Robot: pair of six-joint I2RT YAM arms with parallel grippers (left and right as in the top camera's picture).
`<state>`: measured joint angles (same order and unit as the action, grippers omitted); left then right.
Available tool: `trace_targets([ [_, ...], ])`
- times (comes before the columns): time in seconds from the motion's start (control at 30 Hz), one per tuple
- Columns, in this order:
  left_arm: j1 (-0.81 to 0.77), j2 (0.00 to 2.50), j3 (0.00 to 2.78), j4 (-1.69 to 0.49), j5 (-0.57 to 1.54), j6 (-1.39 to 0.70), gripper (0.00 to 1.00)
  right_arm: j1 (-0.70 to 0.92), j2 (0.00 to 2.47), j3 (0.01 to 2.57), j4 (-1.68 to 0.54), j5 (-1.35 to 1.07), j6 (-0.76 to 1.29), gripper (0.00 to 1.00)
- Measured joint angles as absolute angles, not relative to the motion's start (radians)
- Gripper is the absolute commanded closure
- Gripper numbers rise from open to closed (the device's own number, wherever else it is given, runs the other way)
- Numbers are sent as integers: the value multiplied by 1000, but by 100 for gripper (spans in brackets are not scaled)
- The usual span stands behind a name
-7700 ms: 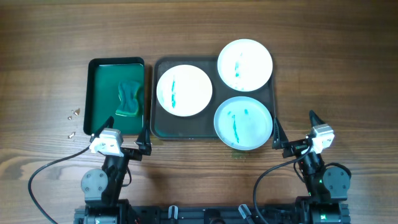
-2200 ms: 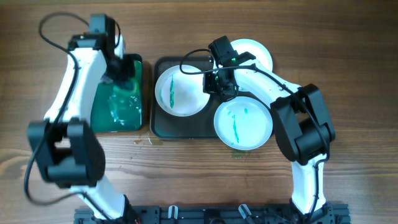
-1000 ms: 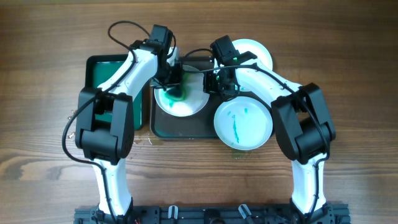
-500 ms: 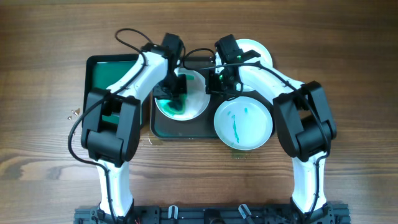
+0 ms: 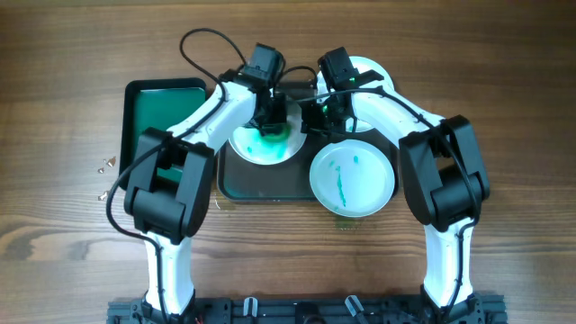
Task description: Clean dirty plates on tray and stack at the side
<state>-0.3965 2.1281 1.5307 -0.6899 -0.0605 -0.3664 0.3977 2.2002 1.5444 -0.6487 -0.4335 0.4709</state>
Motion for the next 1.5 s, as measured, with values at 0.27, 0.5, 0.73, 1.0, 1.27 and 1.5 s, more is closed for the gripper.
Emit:
trace_targets([
  [0.27,-393,2128,1540,-912,-208,-389,96,410,2201,1544,-655,-445,467,96],
  [0.5,-373,2122,1534,-896,351,-131,96,409,2201,1544,-657,-445,466,96],
  [0.73,-380,2129,1526,-668,382,-154,96,403,2201,1544,-656,-445,468,96],
  [1.0,-398,2128,1531,-704,-119,-322,96,403,2201,1544,-655,-445,471,96],
  [1.27,-313,2128,1620,-933,-68,-376,96,409,2201,1544,-666,-445,471,96],
  [1.5,-263,2121,1812,-1129,112,-361,96,409,2200,1545,-694,-445,468,96],
])
